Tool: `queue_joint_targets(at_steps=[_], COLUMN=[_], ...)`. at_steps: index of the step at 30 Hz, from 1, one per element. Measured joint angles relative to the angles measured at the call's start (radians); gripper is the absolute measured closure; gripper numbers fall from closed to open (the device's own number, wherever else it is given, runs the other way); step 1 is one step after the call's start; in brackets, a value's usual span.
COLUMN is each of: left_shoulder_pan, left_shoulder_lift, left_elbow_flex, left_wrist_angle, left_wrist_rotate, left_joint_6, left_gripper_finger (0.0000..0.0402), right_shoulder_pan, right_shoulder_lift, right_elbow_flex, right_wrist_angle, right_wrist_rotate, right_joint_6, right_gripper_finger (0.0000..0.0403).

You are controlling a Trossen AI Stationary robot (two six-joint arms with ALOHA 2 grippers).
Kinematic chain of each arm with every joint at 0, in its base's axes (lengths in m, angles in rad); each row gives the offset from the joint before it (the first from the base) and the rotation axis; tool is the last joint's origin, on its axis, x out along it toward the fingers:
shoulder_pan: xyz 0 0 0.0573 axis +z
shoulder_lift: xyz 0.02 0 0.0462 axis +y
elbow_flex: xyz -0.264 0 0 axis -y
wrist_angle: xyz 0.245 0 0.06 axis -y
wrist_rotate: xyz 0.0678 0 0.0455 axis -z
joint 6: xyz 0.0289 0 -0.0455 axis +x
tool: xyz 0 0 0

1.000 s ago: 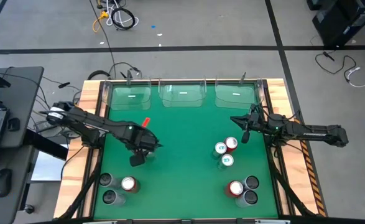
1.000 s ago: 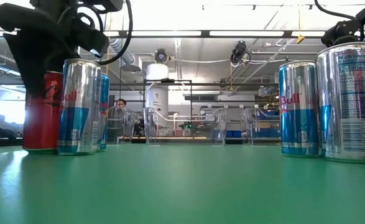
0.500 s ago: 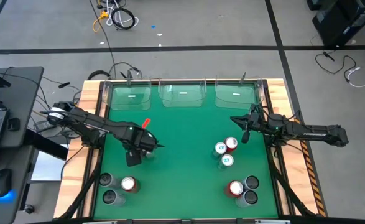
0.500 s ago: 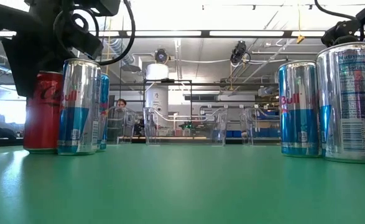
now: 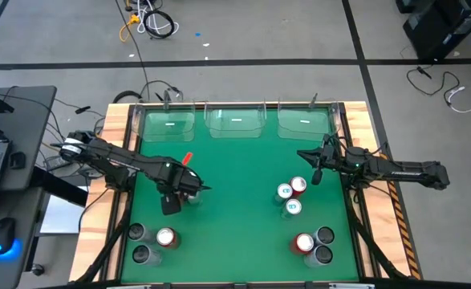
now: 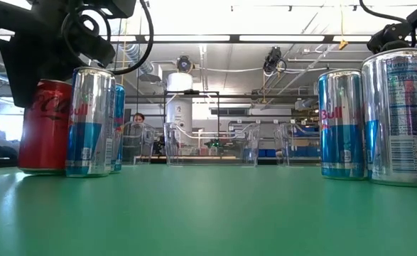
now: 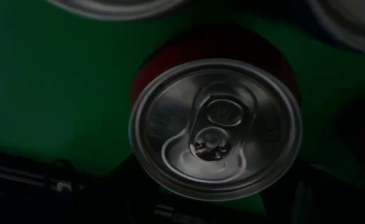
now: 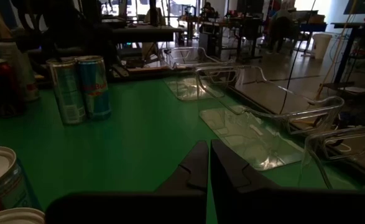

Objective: Sort soda cans
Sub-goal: Put the red soda can into the transparent left bin

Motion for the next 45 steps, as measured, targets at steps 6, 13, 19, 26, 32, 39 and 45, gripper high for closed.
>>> queue_joint_targets(at_steps=[6, 13, 19, 26, 32, 39, 45], left_shoulder_pan=[-0.001, -0.001, -0.001, 0.002, 0.002, 0.002, 0.002], left_shoulder_lift=[0.000, -0.001, -0.001, -0.001, -0.001, -0.001, -0.002], left_elbow_flex=[0.000, 0.000, 0.000, 0.000, 0.000, 0.000, 0.003], left_wrist_angle=[0.041, 0.038, 0.043, 0.082, 0.130, 0.129, 0.116], left_wrist_rotate=[0.002, 0.010, 0.004, -0.024, -0.031, -0.025, -0.017], left_joint_6=[-0.030, -0.035, -0.031, -0.004, 0.028, 0.030, 0.047], left_gripper_finger=[0.0080, 0.0018, 0.0035, 0.0043, 0.0052, 0.0059, 0.0103], right_shoulder_pan=[0.000, 0.000, 0.000, 0.000, 0.000, 0.000, 0.000], right_shoulder_lift=[0.000, 0.000, 0.000, 0.000, 0.000, 0.000, 0.000], right_elbow_flex=[0.000, 0.000, 0.000, 0.000, 0.000, 0.000, 0.000], right_wrist_angle=[0.000, 0.000, 0.000, 0.000, 0.000, 0.000, 0.000], right_wrist_rotate=[0.000, 0.000, 0.000, 0.000, 0.000, 0.000, 0.000], right_joint_6=[0.000, 0.000, 0.000, 0.000, 0.000, 0.000, 0.000], right_gripper_finger=[0.0396, 0.0396, 0.0396, 0.0396, 0.0396, 0.0396, 0.0396])
